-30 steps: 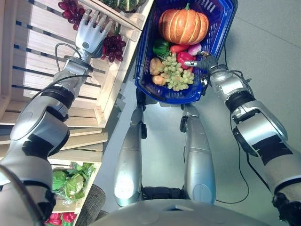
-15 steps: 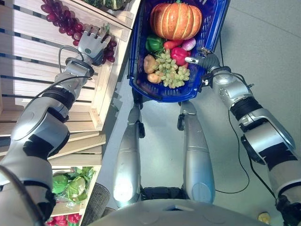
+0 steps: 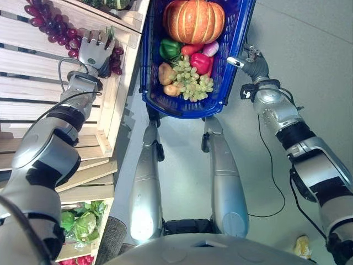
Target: Pick up fruits and vegetables into the basket
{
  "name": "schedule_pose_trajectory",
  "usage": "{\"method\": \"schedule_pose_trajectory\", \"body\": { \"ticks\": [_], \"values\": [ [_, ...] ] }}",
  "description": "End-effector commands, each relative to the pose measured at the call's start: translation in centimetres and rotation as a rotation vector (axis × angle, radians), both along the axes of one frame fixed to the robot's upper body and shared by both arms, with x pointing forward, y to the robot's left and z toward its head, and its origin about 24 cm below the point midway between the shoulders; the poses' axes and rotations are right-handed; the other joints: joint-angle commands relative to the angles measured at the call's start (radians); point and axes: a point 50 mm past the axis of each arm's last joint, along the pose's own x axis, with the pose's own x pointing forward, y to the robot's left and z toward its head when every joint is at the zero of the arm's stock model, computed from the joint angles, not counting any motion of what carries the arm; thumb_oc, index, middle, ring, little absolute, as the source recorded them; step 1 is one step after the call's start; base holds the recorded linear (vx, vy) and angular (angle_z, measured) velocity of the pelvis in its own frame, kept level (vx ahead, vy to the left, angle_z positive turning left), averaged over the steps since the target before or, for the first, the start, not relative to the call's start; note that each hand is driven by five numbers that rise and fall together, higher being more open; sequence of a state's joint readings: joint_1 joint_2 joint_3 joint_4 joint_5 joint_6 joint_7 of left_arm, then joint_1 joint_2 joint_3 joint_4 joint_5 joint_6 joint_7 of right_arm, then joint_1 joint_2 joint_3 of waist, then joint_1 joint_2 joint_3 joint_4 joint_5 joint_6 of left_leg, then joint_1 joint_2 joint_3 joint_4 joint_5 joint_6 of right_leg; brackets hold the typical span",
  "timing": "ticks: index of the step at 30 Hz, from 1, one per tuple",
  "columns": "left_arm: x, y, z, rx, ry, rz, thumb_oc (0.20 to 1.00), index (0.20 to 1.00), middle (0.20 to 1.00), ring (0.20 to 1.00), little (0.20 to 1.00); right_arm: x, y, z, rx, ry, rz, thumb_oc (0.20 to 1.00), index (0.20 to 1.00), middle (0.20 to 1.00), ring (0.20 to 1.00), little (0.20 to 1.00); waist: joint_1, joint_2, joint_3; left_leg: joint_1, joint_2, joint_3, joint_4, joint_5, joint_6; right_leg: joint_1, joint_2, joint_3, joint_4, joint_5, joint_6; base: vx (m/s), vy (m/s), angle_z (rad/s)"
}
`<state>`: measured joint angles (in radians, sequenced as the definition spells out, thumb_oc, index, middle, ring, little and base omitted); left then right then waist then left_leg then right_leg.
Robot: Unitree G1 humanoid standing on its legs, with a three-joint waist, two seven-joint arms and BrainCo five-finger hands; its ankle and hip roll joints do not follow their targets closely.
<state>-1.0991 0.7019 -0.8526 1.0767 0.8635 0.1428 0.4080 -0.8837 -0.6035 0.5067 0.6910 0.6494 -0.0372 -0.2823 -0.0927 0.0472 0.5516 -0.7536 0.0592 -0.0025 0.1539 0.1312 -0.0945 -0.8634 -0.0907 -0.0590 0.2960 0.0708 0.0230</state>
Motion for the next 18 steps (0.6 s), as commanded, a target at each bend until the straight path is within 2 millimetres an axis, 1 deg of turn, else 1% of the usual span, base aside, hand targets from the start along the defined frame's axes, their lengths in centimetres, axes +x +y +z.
{"method": "schedule_pose_trajectory", "body": {
  "ticks": [1, 6, 7, 8, 13, 16, 18],
  "values": [
    [-2.3, 6.6, -0.5, 0.004, -0.009, 0.3, 1.0, 1.0, 1.0, 1.0, 1.0, -0.7, -0.7, 0.2, 0.078, -0.08, -0.02, 1.0, 1.0, 1.0, 1.0, 1.0, 0.014, -0.059, -0.032, -0.022, -0.082, 0.028, 0.018, -0.044, 0.038, 0.058, 0.084, -0.033, -0.034, -0.049, 0.039, 0.0, 0.0, 0.0],
    [-2.7, 7.7, -1.0, -0.01, 0.032, 0.384, 1.0, 1.0, 1.0, 1.0, 1.0, -0.8, -0.4, 0.6, 0.095, -0.104, -0.003, 1.0, 1.0, 1.0, 1.0, 1.0, 0.014, -0.064, -0.032, -0.02, -0.083, 0.024, 0.016, -0.046, 0.035, 0.063, 0.08, -0.035, -0.042, -0.046, 0.041, 0.0, -0.007, 0.0],
    [-2.8, 7.7, -1.2, -0.012, 0.042, 0.393, 0.762, 0.762, 0.762, 0.762, 0.762, -0.8, -0.2, 0.7, 0.095, -0.105, 0.0, 1.0, 1.0, 1.0, 1.0, 1.0, 0.014, -0.064, -0.032, -0.02, -0.083, 0.024, 0.016, -0.046, 0.035, 0.063, 0.079, -0.036, -0.042, -0.046, 0.041, 0.0, 0.0, 0.0],
    [-2.8, 7.8, -1.4, -0.021, 0.06, 0.41, 0.2, 0.2, 0.2, 0.2, 0.2, -0.9, 0.0, 0.7, 0.1, -0.108, 0.003, 1.0, 1.0, 1.0, 1.0, 1.0, 0.014, -0.063, -0.032, -0.018, -0.083, 0.024, 0.015, -0.046, 0.035, 0.065, 0.078, -0.037, -0.043, -0.046, 0.041, 0.0, 0.0, 0.0],
    [-3.0, 8.1, -2.2, -0.063, 0.109, 0.435, 0.2, 0.2, 0.2, 0.2, 0.2, -1.0, 0.3, 0.7, 0.106, -0.113, 0.004, 1.0, 1.0, 1.0, 1.0, 1.0, 0.014, -0.058, -0.032, -0.014, -0.086, 0.023, 0.019, -0.047, 0.035, 0.069, 0.074, -0.04, -0.04, -0.047, 0.041, 0.0, 0.0, 0.0],
    [-3.1, 8.2, -2.4, -0.136, 0.093, 0.429, 0.2, 0.2, 0.2, 0.2, 0.2, -1.1, 0.5, 0.9, 0.108, -0.119, 0.007, 1.0, 1.0, 1.0, 1.0, 1.0, 0.017, -0.052, -0.032, -0.013, -0.085, 0.024, 0.022, -0.046, 0.035, 0.074, 0.069, -0.045, -0.037, -0.051, 0.041, 0.0, 0.0, 0.0],
    [-3.3, 8.4, -2.5, -0.225, 0.061, 0.423, 0.2, 0.2, 0.2, 0.2, 0.2, -1.3, 0.4, 0.8, 0.108, -0.119, 0.009, 1.0, 1.0, 1.0, 1.0, 1.0, 0.018, -0.048, -0.032, -0.008, -0.087, 0.023, 0.021, -0.046, 0.035, 0.08, 0.068, -0.046, -0.035, -0.054, 0.04, 0.0, 0.0, 0.0]
  ]
}}
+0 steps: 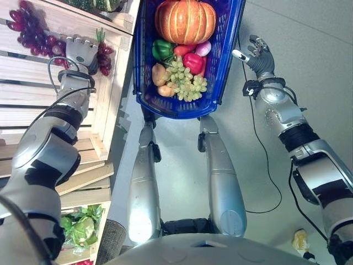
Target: Pick up fruits and vegetables into the basket
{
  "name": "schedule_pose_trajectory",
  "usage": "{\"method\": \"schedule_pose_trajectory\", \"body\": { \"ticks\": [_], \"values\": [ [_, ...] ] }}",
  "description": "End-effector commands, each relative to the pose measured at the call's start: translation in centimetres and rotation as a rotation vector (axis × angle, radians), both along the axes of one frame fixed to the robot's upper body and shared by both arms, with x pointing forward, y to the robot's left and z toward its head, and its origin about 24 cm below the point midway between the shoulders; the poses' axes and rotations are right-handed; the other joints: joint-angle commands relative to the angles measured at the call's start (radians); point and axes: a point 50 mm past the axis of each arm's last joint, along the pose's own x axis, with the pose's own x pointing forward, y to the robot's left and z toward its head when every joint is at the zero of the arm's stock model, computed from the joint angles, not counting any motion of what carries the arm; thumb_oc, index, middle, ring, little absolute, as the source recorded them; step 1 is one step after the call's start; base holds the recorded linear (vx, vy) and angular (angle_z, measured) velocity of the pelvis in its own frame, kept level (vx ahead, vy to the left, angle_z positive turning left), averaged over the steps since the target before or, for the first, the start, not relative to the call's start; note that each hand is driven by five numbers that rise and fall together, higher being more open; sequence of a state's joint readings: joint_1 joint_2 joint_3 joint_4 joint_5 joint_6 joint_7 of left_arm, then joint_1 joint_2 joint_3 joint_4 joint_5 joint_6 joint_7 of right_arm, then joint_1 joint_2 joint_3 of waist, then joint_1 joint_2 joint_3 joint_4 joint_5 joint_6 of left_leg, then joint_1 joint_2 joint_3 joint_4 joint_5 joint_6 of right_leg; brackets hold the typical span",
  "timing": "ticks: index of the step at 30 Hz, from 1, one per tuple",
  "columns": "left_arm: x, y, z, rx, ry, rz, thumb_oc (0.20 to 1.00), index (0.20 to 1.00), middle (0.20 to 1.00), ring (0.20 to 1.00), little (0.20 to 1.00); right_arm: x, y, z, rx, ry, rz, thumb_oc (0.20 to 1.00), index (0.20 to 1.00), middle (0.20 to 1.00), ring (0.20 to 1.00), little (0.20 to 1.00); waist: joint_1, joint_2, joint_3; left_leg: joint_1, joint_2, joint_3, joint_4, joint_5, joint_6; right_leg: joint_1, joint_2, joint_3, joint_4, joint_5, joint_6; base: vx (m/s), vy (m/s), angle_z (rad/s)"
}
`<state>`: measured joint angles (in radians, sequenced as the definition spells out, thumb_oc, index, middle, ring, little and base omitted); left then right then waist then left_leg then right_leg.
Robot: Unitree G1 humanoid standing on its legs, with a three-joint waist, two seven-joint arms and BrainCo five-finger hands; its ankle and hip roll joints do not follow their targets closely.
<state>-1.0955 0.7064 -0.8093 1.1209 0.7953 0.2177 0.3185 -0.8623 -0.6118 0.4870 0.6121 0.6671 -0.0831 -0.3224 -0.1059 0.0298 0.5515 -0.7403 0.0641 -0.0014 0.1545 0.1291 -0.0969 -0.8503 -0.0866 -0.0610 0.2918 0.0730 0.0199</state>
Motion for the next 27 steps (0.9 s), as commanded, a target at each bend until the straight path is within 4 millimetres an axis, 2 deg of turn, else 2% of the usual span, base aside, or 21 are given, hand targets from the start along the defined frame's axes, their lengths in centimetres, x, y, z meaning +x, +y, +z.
{"method": "schedule_pose_trajectory", "body": {
  "ticks": [1, 4, 8, 12, 16, 18, 19, 20, 27],
  "values": [
    [-3.0, 6.0, -2.5, -0.151, 0.017, 0.25, 0.2, 0.2, 0.2, 0.2, 0.2, -0.9, -0.1, -0.6, 0.064, -0.03, 0.003, 1.0, 1.0, 1.0, 1.0, 1.0, 0.032, -0.029, -0.031, -0.019, -0.093, 0.021, 0.022, -0.045, 0.038, 0.068, 0.064, -0.044, -0.028, -0.059, 0.043, 0.0, 0.0, 0.0],
    [-3.1, 6.0, -2.9, -0.307, -0.053, 0.246, 0.2, 0.2, 0.2, 0.2, 0.2, -1.1, 0.0, -0.9, 0.07, -0.03, 0.009, 1.0, 1.0, 1.0, 1.0, 1.0, 0.033, -0.027, -0.031, -0.014, -0.094, 0.021, 0.025, -0.045, 0.039, 0.074, 0.064, -0.044, -0.022, -0.062, 0.042, 0.0, 0.0, 0.0],
    [-3.1, 5.8, -3.0, -0.603, -0.188, 0.211, 0.2, 0.2, 0.2, 0.2, 0.2, -1.5, 0.1, -1.3, 0.081, -0.029, 0.012, 1.0, 1.0, 1.0, 1.0, 1.0, 0.039, -0.023, -0.031, -0.005, -0.097, 0.019, 0.025, -0.043, 0.04, 0.084, 0.063, -0.047, -0.018, -0.066, 0.041, 0.0, 0.0, 0.0],
    [-2.8, 4.7, -2.5, -0.996, -0.356, 0.082, 0.2, 0.2, 0.2, 0.2, 0.2, -1.9, 0.3, -1.8, 0.096, -0.033, 0.017, 1.0, 1.0, 1.0, 1.0, 1.0, 0.047, -0.014, -0.031, 0.007, -0.101, 0.015, 0.026, -0.044, 0.042, 0.094, 0.062, -0.047, -0.008, -0.077, 0.039, 0.0, -0.008, 0.0],
    [-2.7, 3.6, -2.4, -1.27, -0.451, -0.038, 0.2, 0.2, 0.2, 0.2, 0.2, -2.4, 0.7, -2.3, 0.108, -0.041, 0.031, 1.0, 1.0, 1.0, 1.0, 1.0, 0.054, -0.01, -0.031, 0.019, -0.106, 0.013, 0.021, -0.045, 0.044, 0.104, 0.06, -0.051, -0.006, -0.082, 0.039, 0.0, -0.022, 0.01],
    [-3.1, 2.9, -2.4, -1.52, -0.549, -0.179, 0.2, 0.2, 0.2, 0.2, 0.2, -2.9, 1.0, -2.6, 0.11, -0.057, 0.049, 1.0, 1.0, 1.0, 1.0, 1.0, 0.062, -0.005, -0.031, 0.03, -0.111, 0.007, 0.019, -0.047, 0.045, 0.114, 0.059, -0.054, -0.002, -0.089, 0.038, 0.0, -0.016, 0.01],
    [-3.1, 2.9, -2.4, -1.52, -0.549, -0.179, 0.2, 0.2, 0.2, 0.2, 0.2, -2.9, 1.0, -2.6, 0.11, -0.057, 0.049, 1.0, 1.0, 1.0, 1.0, 1.0, 0.062, -0.005, -0.031, 0.03, -0.111, 0.007, 0.019, -0.047, 0.045, 0.114, 0.059, -0.054, -0.002, -0.089, 0.038, 0.0, 0.0, 0.0],
    [-3.5, 2.4, -2.3, -1.663, -0.608, -0.294, 0.2, 0.2, 0.2, 0.2, 0.2, -3.3, 1.2, -2.7, 0.106, -0.077, 0.075, 1.0, 1.0, 1.0, 1.0, 1.0, 0.067, -0.001, -0.031, 0.037, -0.113, 0.005, 0.02, -0.051, 0.047, 0.119, 0.058, -0.056, 0.004, -0.096, 0.037, 0.0, 0.0, 0.0],
    [-5.1, 0.2, -0.8, -1.989, -0.754, -0.725, 0.2, 0.2, 0.2, 0.2, 0.2, -4.4, 2.4, -2.5, 0.082, -0.168, 0.175, 1.0, 1.0, 1.0, 1.0, 1.0, 0.081, 0.004, -0.031, 0.055, -0.12, -0.003, 0.015, -0.062, 0.053, 0.137, 0.056, -0.062, 0.008, -0.11, 0.034, 0.0, -0.004, 0.0]
  ]
}}
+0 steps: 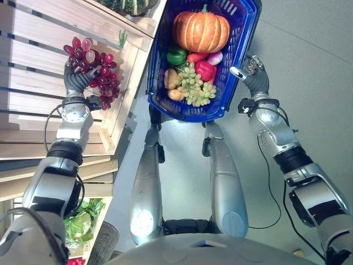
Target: Pick up fruits and vegetables into the basket
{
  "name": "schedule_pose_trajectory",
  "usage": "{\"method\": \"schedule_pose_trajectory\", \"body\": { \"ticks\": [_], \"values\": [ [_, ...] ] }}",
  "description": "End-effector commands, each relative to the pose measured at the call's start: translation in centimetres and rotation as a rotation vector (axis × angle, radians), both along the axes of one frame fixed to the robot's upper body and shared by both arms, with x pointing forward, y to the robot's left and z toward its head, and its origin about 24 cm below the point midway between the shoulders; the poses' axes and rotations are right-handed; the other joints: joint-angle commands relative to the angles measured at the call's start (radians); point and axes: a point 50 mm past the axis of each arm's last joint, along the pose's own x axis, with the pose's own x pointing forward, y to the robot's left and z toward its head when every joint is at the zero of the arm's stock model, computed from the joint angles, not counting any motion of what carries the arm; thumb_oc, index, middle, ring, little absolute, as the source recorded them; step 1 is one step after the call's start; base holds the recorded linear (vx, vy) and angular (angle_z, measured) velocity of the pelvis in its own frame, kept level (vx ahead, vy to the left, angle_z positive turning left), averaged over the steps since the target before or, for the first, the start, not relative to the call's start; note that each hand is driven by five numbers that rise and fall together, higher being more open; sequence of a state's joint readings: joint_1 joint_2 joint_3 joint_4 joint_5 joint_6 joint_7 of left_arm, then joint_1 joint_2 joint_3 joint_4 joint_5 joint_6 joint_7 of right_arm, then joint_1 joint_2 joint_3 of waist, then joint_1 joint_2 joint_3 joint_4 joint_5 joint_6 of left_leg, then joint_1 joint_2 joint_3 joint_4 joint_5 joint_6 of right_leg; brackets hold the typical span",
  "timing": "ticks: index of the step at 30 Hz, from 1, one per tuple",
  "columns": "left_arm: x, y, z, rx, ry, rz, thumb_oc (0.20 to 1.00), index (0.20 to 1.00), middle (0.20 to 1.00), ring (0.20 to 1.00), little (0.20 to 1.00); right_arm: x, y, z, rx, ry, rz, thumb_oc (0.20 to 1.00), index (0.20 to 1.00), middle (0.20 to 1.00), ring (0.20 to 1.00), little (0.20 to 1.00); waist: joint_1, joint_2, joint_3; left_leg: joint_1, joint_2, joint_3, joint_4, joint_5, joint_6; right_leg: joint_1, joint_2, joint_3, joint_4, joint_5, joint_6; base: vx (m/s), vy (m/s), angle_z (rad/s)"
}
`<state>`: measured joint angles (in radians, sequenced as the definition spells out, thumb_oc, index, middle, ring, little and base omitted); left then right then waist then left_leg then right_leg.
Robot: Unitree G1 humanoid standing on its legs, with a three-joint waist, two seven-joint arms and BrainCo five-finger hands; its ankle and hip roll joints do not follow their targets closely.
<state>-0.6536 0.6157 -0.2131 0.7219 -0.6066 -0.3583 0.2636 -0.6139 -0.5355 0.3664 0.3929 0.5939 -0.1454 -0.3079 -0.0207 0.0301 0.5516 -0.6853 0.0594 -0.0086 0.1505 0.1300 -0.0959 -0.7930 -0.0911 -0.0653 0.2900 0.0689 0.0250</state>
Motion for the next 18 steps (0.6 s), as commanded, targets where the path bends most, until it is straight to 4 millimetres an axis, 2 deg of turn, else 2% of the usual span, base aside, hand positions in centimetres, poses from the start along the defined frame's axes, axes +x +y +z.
{"method": "schedule_pose_trajectory", "body": {
  "ticks": [1, 4, 6, 10, 12, 13, 18],
  "values": [
    [-1.0, 0.2, 3.4, -0.2, -0.32, -0.081, 0.2, 0.2, 0.2, 0.2, 0.2, -1.3, 1.2, 1.3, -0.03, -0.152, 0.103, 1.0, 1.0, 1.0, 1.0, 1.0, -0.003, 0.004, -0.032, 0.001, -0.115, 0.003, 0.019, -0.064, 0.053, 0.081, 0.059, -0.059, 0.01, -0.107, 0.029, 0.0, 0.0, 0.0],
    [-1.6, -0.4, 4.1, -0.256, -0.434, -0.154, 0.2, 0.2, 0.2, 0.2, 0.2, -1.8, 2.0, 1.7, -0.065, -0.196, 0.168, 1.0, 1.0, 1.0, 1.0, 1.0, 0.0, 0.003, -0.032, 0.007, -0.116, 0.003, 0.017, -0.065, 0.055, 0.087, 0.059, -0.061, 0.011, -0.111, 0.027, 0.0, 0.0, 0.0],
    [-1.7, -0.4, 4.2, -0.262, -0.449, -0.161, 0.2, 0.2, 0.2, 0.2, 0.2, -1.9, 2.0, 1.8, -0.071, -0.201, 0.174, 1.0, 1.0, 1.0, 1.0, 1.0, 0.0, 0.003, -0.032, 0.008, -0.116, 0.002, 0.017, -0.066, 0.055, 0.088, 0.059, -0.061, 0.011, -0.112, 0.027, 0.0, 0.0, 0.0],
    [-2.9, -2.9, 6.0, -0.251, -0.602, -0.325, 0.2, 0.2, 0.2, 0.2, 0.2, -2.8, 3.5, 2.8, -0.139, -0.269, 0.284, 1.0, 1.0, 1.0, 1.0, 1.0, 0.009, 0.004, -0.032, 0.015, -0.118, 0.001, 0.015, -0.069, 0.059, 0.1, 0.055, -0.068, 0.011, -0.116, 0.027, 0.0, 0.0, 0.0],
    [-3.1, -3.6, 6.4, -0.24, -0.621, -0.373, 0.2, 0.2, 0.2, 0.2, 0.2, -3.0, 3.8, 3.1, -0.153, -0.288, 0.31, 1.0, 1.0, 1.0, 1.0, 1.0, 0.01, 0.004, -0.032, 0.013, -0.118, 0.001, 0.015, -0.068, 0.059, 0.1, 0.054, -0.069, 0.01, -0.115, 0.027, 0.0, -0.017, 0.0],
    [-3.4, -4.9, 7.3, -0.215, -0.638, -0.437, 0.2, 0.2, 0.2, 0.2, 0.2, -3.3, 4.3, 3.7, -0.166, -0.32, 0.344, 1.0, 1.0, 1.0, 1.0, 1.0, 0.012, 0.005, -0.032, 0.015, -0.12, -0.001, 0.013, -0.068, 0.061, 0.104, 0.053, -0.072, 0.007, -0.114, 0.028, 0.01, -0.04, 0.01],
    [-4.4, -7.4, 8.7, -0.202, -0.692, -0.609, 0.2, 0.2, 0.2, 0.2, 0.2, -4.1, 5.7, 5.2, -0.233, -0.393, 0.437, 1.0, 1.0, 1.0, 1.0, 1.0, 0.015, 0.007, -0.032, 0.026, -0.121, 0.002, 0.006, -0.067, 0.065, 0.115, 0.053, -0.073, -0.003, -0.11, 0.028, 0.0, -0.007, 0.0]
  ]
}}
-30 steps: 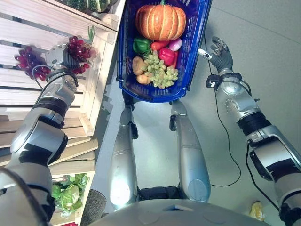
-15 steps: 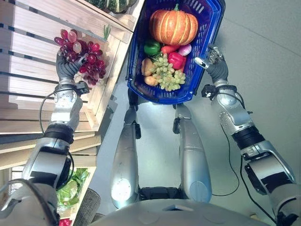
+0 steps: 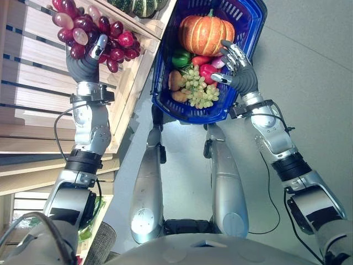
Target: Pick up fruits and vegetables into the basket
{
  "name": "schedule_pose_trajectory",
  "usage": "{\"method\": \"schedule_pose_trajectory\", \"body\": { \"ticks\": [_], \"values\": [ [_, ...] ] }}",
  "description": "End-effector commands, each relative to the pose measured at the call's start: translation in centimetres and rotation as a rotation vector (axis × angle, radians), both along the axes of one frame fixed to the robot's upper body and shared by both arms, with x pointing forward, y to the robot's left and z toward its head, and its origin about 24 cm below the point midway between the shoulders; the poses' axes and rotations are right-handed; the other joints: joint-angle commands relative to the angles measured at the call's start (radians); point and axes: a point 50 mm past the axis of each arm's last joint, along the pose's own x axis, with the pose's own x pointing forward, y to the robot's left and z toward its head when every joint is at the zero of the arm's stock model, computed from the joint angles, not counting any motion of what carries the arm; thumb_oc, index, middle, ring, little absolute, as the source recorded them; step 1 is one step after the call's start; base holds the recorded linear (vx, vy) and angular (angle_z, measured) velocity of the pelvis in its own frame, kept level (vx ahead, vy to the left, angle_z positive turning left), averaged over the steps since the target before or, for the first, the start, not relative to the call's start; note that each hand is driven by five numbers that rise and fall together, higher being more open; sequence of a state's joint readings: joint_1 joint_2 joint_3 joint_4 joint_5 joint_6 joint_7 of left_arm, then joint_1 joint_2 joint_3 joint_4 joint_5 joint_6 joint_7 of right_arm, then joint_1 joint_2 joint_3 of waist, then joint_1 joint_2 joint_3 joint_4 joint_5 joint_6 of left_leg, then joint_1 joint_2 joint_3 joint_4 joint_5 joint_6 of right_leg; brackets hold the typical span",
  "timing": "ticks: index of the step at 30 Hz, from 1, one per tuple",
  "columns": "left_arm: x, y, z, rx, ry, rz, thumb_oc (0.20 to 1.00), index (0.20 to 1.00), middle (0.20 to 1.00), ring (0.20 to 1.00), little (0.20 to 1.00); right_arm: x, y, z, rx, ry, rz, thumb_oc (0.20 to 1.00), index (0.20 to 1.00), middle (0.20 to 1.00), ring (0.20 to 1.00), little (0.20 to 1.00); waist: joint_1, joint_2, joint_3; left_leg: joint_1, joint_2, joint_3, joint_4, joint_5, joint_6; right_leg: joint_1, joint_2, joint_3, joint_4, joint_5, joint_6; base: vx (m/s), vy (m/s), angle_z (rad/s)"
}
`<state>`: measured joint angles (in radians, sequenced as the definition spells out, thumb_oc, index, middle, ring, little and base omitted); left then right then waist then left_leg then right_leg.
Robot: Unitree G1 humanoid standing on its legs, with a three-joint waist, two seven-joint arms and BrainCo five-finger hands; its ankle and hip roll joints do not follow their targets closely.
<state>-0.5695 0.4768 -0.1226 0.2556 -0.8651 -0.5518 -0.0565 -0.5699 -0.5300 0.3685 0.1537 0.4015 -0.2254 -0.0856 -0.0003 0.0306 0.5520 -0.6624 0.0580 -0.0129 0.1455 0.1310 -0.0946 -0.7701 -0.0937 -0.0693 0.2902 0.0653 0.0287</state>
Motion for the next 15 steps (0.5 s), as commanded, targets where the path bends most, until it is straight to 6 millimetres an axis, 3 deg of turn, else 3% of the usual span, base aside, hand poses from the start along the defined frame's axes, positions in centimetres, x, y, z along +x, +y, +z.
{"method": "schedule_pose_trajectory", "body": {
  "ticks": [1, 15],
  "values": [
    [-1.5, -1.2, 2.6, 0.04, -0.166, -0.075, 0.2, 0.2, 0.2, 0.2, 0.2, -1.6, 1.6, 2.1, -0.046, -0.146, 0.119, 1.0, 1.0, 1.0, 1.0, 1.0, -0.005, 0.006, -0.032, 0.002, -0.12, 0.007, 0.011, -0.067, 0.063, 0.092, 0.056, -0.069, -0.003, -0.106, 0.024, 0.0, 0.0, 0.0],
    [-2.9, -6.3, 4.9, 0.185, -0.238, -0.378, 0.2, 0.2, 0.2, 0.2, 0.2, -4.3, 5.8, 7.2, -0.143, -0.387, 0.305, 1.0, 1.0, 1.0, 1.0, 1.0, 0.005, 0.011, -0.032, -0.001, -0.121, 0.013, 0.019, -0.063, 0.07, 0.097, 0.05, -0.073, -0.013, -0.09, 0.022, 0.0, 0.0, 0.0]
  ]
}}
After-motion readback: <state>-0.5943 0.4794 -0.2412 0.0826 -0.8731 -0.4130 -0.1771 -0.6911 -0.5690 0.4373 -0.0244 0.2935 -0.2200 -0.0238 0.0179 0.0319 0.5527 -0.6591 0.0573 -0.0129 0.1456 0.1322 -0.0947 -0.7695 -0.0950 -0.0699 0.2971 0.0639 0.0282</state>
